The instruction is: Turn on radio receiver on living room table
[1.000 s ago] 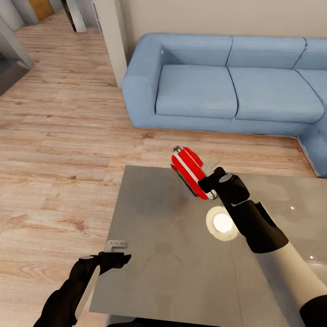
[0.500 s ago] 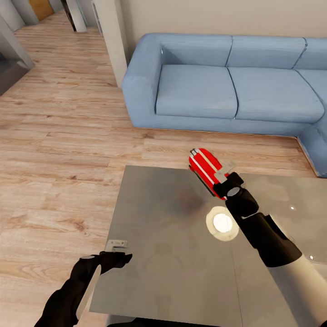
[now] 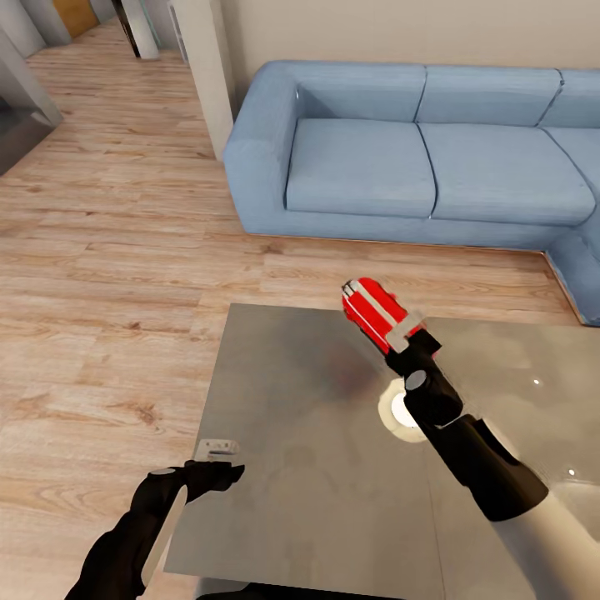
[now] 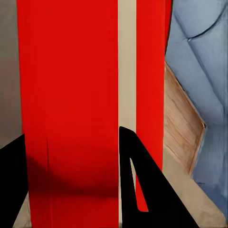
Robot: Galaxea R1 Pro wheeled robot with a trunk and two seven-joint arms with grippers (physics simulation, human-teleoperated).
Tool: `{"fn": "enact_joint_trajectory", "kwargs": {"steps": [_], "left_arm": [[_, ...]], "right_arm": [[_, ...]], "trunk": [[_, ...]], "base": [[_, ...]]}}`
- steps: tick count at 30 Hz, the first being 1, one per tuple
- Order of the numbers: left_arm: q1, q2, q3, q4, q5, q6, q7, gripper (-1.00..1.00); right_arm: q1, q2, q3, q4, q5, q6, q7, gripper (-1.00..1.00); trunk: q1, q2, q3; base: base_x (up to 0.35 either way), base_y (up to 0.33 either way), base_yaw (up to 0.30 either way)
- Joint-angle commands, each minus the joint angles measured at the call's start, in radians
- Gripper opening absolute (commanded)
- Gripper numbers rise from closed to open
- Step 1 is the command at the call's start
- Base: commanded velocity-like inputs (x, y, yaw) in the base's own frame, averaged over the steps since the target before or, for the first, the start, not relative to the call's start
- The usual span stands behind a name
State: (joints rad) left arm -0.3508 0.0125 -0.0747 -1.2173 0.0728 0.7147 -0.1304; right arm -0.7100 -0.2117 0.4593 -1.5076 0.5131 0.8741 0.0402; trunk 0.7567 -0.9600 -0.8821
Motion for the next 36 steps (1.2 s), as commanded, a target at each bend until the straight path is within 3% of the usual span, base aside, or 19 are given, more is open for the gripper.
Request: {"fn": "enact_joint_trajectory", "kwargs": {"steps": [1,3,10,14,19,21,24,27,32,36], "left_arm": [[0.000,0.000,0.000,0.000,0.000,0.000,0.000,1.00],[0.000,0.000,0.000,0.001,0.000,0.001,0.000,1.00],[0.000,0.000,0.000,0.000,0.010,0.007,-0.009,1.00],[0.000,0.000,-0.003,-0.016,0.015,0.041,-0.070,1.00],[0.000,0.000,-0.002,-0.085,0.015,0.105,-0.158,1.00],[0.000,0.000,-0.002,-0.114,0.015,0.132,-0.175,1.00],[0.000,0.000,-0.002,-0.157,0.017,0.173,-0.189,1.00],[0.000,0.000,-0.002,-0.171,0.017,0.186,-0.195,1.00],[0.000,-0.001,-0.002,-0.190,0.032,0.215,-0.200,1.00],[0.000,0.000,-0.002,-0.221,0.057,0.244,-0.201,1.00]], "right_arm": [[0.014,0.000,0.025,0.000,0.027,-0.009,-0.041,-1.00],[0.030,0.000,0.049,0.000,0.041,-0.016,-0.085,-1.00],[0.121,-0.002,0.168,0.000,0.075,-0.050,-0.336,-1.00],[0.170,-0.008,0.212,0.000,0.079,-0.071,-0.480,-1.00],[0.220,-0.036,0.270,0.000,0.080,-0.084,-0.633,-1.00],[0.231,-0.051,0.312,0.003,0.080,-0.085,-0.706,-1.00],[0.239,-0.080,0.406,0.017,0.074,-0.084,-0.880,-1.00],[0.241,-0.089,0.479,0.055,0.069,-0.083,-1.017,-1.00],[0.242,-0.087,0.540,0.142,0.066,-0.083,-1.140,-1.00],[0.242,-0.084,0.558,0.212,0.066,-0.090,-1.189,-1.00]], "trunk": [[0.000,0.000,0.000],[0.000,0.000,0.000],[0.000,0.000,0.000],[0.000,0.000,0.000],[0.000,0.000,0.000],[0.000,0.000,0.000],[0.000,0.000,0.000],[0.000,0.000,0.000],[0.000,0.000,0.000],[0.000,0.000,0.000]], "base": [[0.000,0.000,0.000],[0.000,0.000,0.000],[0.000,0.000,0.000],[0.000,0.000,0.000],[0.000,0.000,0.000],[0.000,0.000,0.000],[0.000,0.000,0.000],[0.000,0.000,0.000],[0.000,0.000,0.000],[0.000,0.000,0.000]]}}
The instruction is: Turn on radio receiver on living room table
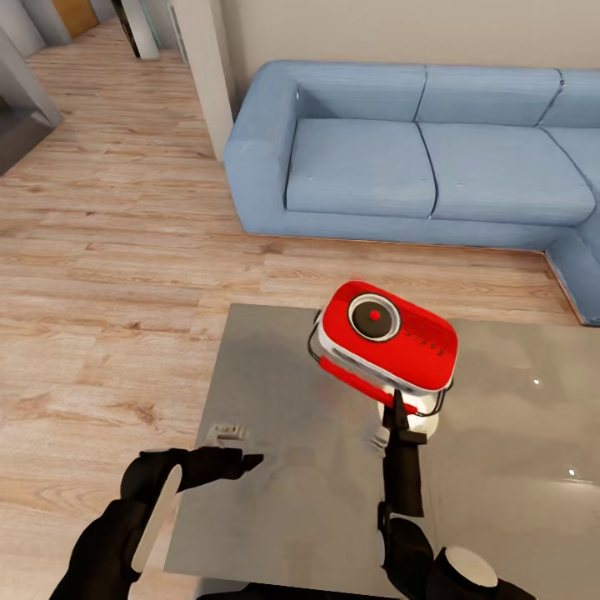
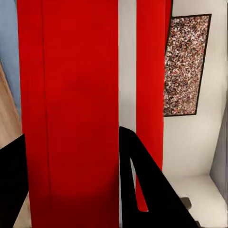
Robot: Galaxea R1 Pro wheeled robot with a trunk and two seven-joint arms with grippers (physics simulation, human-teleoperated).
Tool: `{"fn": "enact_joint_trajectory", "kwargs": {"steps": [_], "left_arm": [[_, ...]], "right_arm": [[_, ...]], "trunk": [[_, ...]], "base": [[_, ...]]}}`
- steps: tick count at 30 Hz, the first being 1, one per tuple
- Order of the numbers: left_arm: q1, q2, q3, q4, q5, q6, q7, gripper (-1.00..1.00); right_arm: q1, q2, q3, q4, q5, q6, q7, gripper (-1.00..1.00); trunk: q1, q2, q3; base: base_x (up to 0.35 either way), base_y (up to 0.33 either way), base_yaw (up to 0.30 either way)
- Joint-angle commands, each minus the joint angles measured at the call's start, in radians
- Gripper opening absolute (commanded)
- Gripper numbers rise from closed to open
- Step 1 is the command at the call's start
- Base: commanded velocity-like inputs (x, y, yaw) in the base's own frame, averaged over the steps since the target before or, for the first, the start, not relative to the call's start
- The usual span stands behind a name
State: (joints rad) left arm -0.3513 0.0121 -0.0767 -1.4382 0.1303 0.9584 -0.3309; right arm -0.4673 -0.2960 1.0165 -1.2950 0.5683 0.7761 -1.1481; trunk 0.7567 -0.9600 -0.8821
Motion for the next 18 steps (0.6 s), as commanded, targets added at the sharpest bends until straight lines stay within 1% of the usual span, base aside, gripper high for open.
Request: {"fn": "enact_joint_trajectory", "kwargs": {"steps": [1,2,4,5,6,7,8,10,11,12,13,15,17,18], "left_arm": [[0.000,0.000,0.000,-0.010,0.010,0.007,0.000,1.00],[0.000,0.000,0.000,-0.014,0.014,0.009,0.000,1.00],[0.000,0.000,0.000,-0.022,0.027,0.015,0.000,1.00],[0.000,0.000,0.000,-0.023,0.030,0.016,0.000,1.00],[0.000,0.000,0.000,-0.025,0.035,0.017,0.000,1.00],[0.000,0.000,0.000,-0.026,0.038,0.017,0.000,1.00],[0.000,0.000,0.000,-0.028,0.043,0.018,-0.001,1.00],[0.000,0.000,0.000,-0.029,0.048,0.018,-0.001,1.00],[0.000,0.000,0.000,-0.032,0.052,0.018,-0.002,1.00],[0.000,0.000,0.000,-0.034,0.054,0.018,-0.004,1.00],[0.000,0.000,0.000,-0.040,0.057,0.017,-0.009,1.00],[0.000,0.000,0.000,-0.046,0.059,0.017,-0.017,1.00],[-0.004,0.000,0.000,-0.053,0.061,0.018,-0.041,1.00],[-0.007,0.000,0.001,-0.053,0.062,0.018,-0.046,1.00]], "right_arm": [[0.000,0.002,0.004,0.035,0.011,-0.003,-0.015,-1.00],[0.000,0.003,0.006,0.055,0.011,-0.010,-0.022,-1.00],[0.001,0.008,0.011,0.156,0.012,-0.048,-0.056,-1.00],[0.001,0.012,0.011,0.185,0.012,-0.059,-0.067,-1.00],[0.001,0.026,0.012,0.245,0.012,-0.083,-0.092,-1.00],[0.001,0.037,0.013,0.277,0.012,-0.096,-0.105,-1.00],[0.001,0.061,0.014,0.345,0.012,-0.124,-0.132,-1.00],[0.001,0.089,0.015,0.419,0.012,-0.156,-0.159,-1.00],[0.001,0.117,0.016,0.496,0.012,-0.189,-0.185,-1.00],[0.001,0.131,0.017,0.535,0.012,-0.206,-0.198,-1.00],[0.001,0.160,0.017,0.610,0.013,-0.240,-0.225,-1.00],[0.001,0.188,0.017,0.680,0.014,-0.272,-0.250,-1.00],[0.000,0.238,0.017,0.785,0.014,-0.326,-0.290,-1.00],[0.000,0.247,0.016,0.802,0.015,-0.337,-0.298,-1.00]], "trunk": [[0.000,0.000,0.000],[0.000,0.000,0.000],[0.000,0.000,0.000],[0.000,0.000,0.000],[0.000,0.000,0.000],[0.000,0.000,0.000],[0.000,0.000,0.000],[0.000,0.000,0.000],[0.000,0.000,0.000],[0.000,0.000,0.000],[0.000,0.000,0.000],[0.000,0.000,0.000],[0.000,0.000,0.000],[0.000,0.000,0.000]], "base": [[0.000,0.000,0.000],[0.000,0.000,0.000],[0.000,0.000,0.000],[0.000,0.000,0.000],[0.000,0.000,0.000],[0.000,0.000,0.000],[0.000,0.000,0.000],[0.000,0.000,0.000],[0.000,0.000,0.000],[0.000,0.000,0.000],[0.000,0.000,0.000],[0.000,0.000,0.000],[0.000,0.000,0.000],[0.000,0.000,0.000]]}}
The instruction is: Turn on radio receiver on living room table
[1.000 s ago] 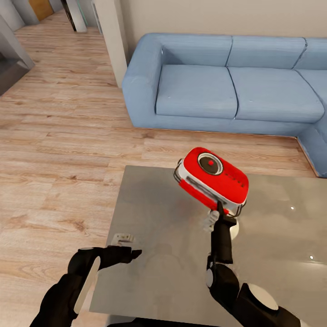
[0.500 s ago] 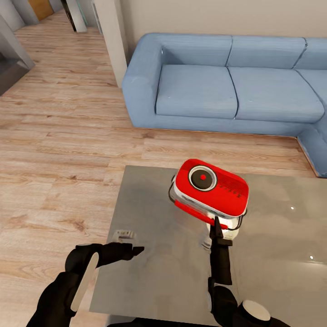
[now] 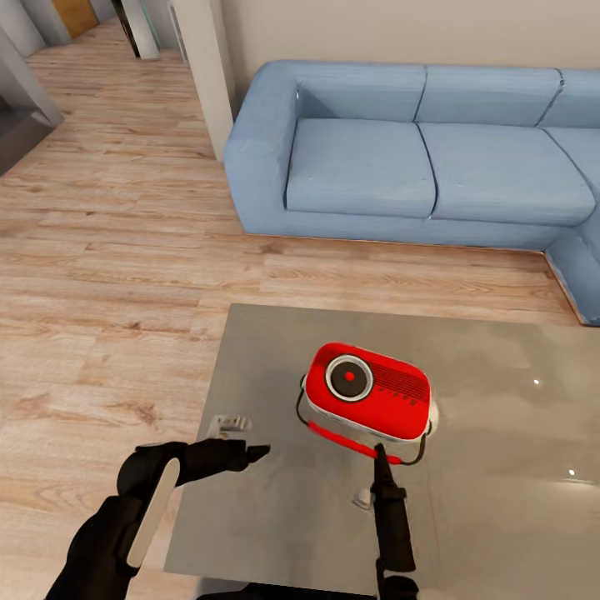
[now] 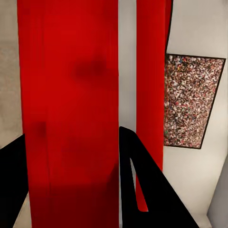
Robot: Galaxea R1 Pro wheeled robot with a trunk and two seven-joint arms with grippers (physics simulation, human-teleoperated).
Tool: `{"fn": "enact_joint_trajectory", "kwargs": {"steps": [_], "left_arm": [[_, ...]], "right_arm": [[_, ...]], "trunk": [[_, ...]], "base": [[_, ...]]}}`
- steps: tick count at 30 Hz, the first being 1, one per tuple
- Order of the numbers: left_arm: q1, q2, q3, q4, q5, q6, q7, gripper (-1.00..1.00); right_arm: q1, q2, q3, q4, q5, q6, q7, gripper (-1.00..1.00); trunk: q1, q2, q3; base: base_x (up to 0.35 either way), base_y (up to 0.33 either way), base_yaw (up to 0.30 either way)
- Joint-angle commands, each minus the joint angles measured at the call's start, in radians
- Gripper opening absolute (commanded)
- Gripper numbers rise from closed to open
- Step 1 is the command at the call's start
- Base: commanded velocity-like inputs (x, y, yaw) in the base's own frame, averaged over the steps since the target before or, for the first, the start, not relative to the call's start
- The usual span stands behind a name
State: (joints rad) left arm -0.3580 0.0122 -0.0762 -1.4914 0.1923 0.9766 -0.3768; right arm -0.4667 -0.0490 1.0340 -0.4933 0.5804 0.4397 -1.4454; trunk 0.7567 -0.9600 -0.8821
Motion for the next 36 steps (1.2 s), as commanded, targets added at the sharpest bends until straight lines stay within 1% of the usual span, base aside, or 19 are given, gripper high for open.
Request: {"fn": "enact_joint_trajectory", "kwargs": {"steps": [1,2,4,6,12,22,24,26,28,29,32,36], "left_arm": [[-0.003,0.000,0.000,-0.001,0.000,0.000,-0.005,1.00],[-0.009,0.000,0.001,-0.001,0.000,0.000,-0.012,1.00],[-0.014,0.000,0.001,-0.002,0.001,0.000,-0.017,1.00],[-0.017,0.000,0.001,-0.002,0.001,0.000,-0.020,1.00],[-0.019,0.000,0.001,-0.003,0.001,0.001,-0.023,1.00],[-0.023,-0.002,0.002,-0.003,0.002,0.002,-0.024,1.00],[-0.025,-0.004,0.002,-0.003,0.002,0.002,-0.024,1.00],[-0.027,-0.013,0.002,-0.001,0.001,0.002,-0.024,1.00],[-0.028,-0.022,0.002,0.000,0.001,0.002,-0.024,1.00],[-0.028,-0.026,0.001,0.000,0.000,0.002,-0.024,1.00],[-0.028,-0.031,0.001,0.000,0.000,0.002,-0.023,1.00],[-0.029,-0.033,0.001,0.001,0.001,0.002,-0.022,1.00]], "right_arm": [[0.000,0.008,-0.001,0.013,0.002,-0.011,-0.008,-1.00],[0.000,0.019,-0.001,0.032,0.002,-0.026,-0.022,-1.00],[0.000,0.028,-0.002,0.048,0.002,-0.039,-0.037,-1.00],[0.006,0.031,-0.003,0.056,0.003,-0.047,-0.045,-1.00],[0.046,0.027,-0.003,0.043,0.006,-0.062,-0.054,-1.00],[0.056,0.017,-0.004,0.036,0.007,-0.080,-0.050,-1.00],[0.056,0.012,-0.005,0.039,0.007,-0.091,-0.049,-1.00],[0.056,0.005,-0.006,0.042,0.007,-0.109,-0.049,-1.00],[0.056,-0.006,-0.005,0.043,0.008,-0.130,-0.049,-1.00],[0.056,-0.015,-0.004,0.043,0.009,-0.143,-0.048,-1.00],[0.056,-0.033,-0.003,0.043,0.010,-0.166,-0.046,-1.00],[0.056,-0.047,-0.002,0.043,0.010,-0.187,-0.043,-1.00]], "trunk": [[0.000,0.000,0.000],[0.000,0.000,0.000],[0.000,0.000,0.000],[0.000,0.000,0.000],[0.000,0.000,0.000],[0.000,0.000,0.000],[0.000,0.000,0.000],[0.000,0.000,0.000],[0.000,0.000,0.000],[0.000,0.000,0.000],[0.000,0.000,0.000],[0.000,0.000,0.000]], "base": [[0.000,0.000,0.000],[0.000,0.000,0.000],[0.000,0.000,0.000],[0.000,0.000,0.000],[0.000,0.000,0.000],[0.000,0.000,0.000],[0.000,0.000,0.000],[0.000,0.000,0.000],[0.000,0.000,0.000],[0.000,0.000,0.000],[0.000,0.000,0.000],[0.000,0.000,0.000]]}}
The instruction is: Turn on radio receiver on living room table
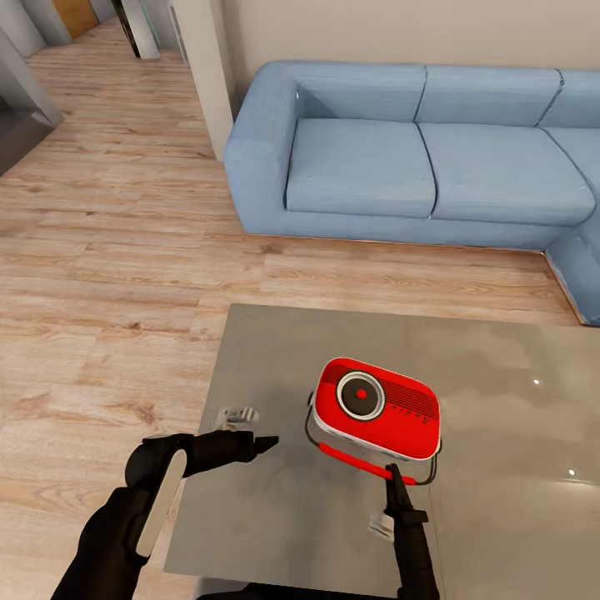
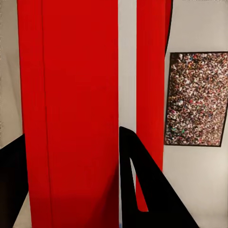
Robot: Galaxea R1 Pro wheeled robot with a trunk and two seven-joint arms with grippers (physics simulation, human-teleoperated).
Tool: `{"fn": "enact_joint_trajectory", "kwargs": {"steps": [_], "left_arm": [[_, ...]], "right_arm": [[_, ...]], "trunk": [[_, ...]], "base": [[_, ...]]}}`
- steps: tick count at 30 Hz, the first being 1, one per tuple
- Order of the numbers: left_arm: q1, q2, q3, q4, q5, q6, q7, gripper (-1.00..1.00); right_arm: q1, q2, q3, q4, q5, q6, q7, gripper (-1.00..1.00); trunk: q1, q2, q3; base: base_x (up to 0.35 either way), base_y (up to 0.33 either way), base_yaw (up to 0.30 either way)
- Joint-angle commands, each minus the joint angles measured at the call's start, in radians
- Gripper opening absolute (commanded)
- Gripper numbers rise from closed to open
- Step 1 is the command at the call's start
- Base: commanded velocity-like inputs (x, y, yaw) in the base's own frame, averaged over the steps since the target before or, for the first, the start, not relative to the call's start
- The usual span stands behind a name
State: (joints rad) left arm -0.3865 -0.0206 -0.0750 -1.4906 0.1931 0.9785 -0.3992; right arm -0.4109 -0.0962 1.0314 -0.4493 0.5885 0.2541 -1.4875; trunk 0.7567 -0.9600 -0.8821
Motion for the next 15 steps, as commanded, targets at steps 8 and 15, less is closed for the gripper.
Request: {"fn": "enact_joint_trajectory", "kwargs": {"steps": [8,15], "left_arm": [[0.000,-0.002,0.001,0.001,-0.001,-0.001,0.000,1.00],[0.000,-0.002,0.001,0.005,-0.001,-0.003,0.003,1.00]], "right_arm": [[0.000,-0.009,0.002,-0.002,0.003,-0.010,0.002,-1.00],[0.000,-0.009,0.003,-0.003,0.004,-0.010,0.003,-1.00]], "trunk": [[0.000,0.000,0.000],[0.000,0.000,0.000]], "base": [[0.000,0.000,0.000],[0.000,0.000,0.000]]}}
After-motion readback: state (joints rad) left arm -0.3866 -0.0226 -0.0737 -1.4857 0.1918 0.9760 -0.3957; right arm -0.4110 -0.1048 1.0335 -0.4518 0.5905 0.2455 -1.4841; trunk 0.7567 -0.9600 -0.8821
